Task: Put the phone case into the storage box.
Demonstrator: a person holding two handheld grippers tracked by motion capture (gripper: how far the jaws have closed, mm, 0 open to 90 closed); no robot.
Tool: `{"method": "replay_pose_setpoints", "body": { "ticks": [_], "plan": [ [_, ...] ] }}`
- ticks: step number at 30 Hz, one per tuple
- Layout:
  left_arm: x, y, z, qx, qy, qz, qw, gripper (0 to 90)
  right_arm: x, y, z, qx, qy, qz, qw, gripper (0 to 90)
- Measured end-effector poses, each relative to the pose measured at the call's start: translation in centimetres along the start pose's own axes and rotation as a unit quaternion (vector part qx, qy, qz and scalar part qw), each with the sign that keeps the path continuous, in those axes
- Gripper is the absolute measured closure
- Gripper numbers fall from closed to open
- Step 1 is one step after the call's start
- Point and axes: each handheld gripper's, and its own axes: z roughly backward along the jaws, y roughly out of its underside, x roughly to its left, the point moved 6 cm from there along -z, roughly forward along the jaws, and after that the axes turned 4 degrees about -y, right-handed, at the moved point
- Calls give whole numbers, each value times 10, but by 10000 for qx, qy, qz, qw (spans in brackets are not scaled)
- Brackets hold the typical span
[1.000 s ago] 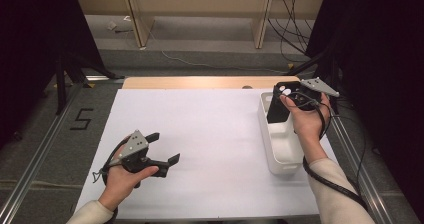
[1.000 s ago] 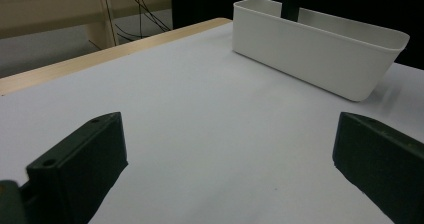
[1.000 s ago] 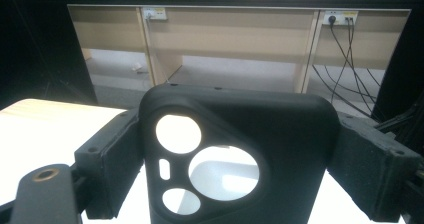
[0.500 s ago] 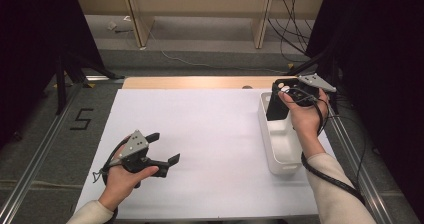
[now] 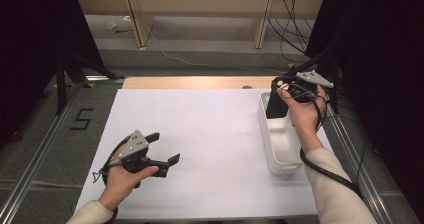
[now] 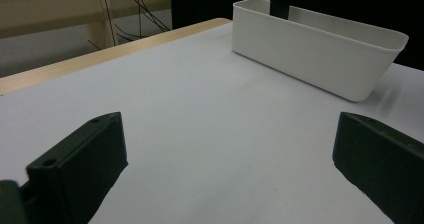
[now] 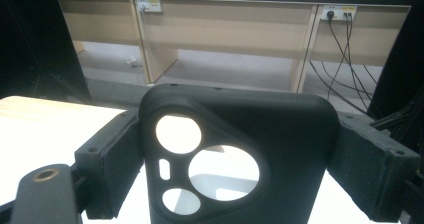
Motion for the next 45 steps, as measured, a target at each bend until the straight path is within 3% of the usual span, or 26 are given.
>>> {"method": "replay_pose_setpoints", "body": {
  "ticks": [45],
  "plan": [
    [0, 1, -1, 14, 20, 0, 10000, 5, -6, -1, -19, 112, 96, -15, 9999, 151]
  ]
}}
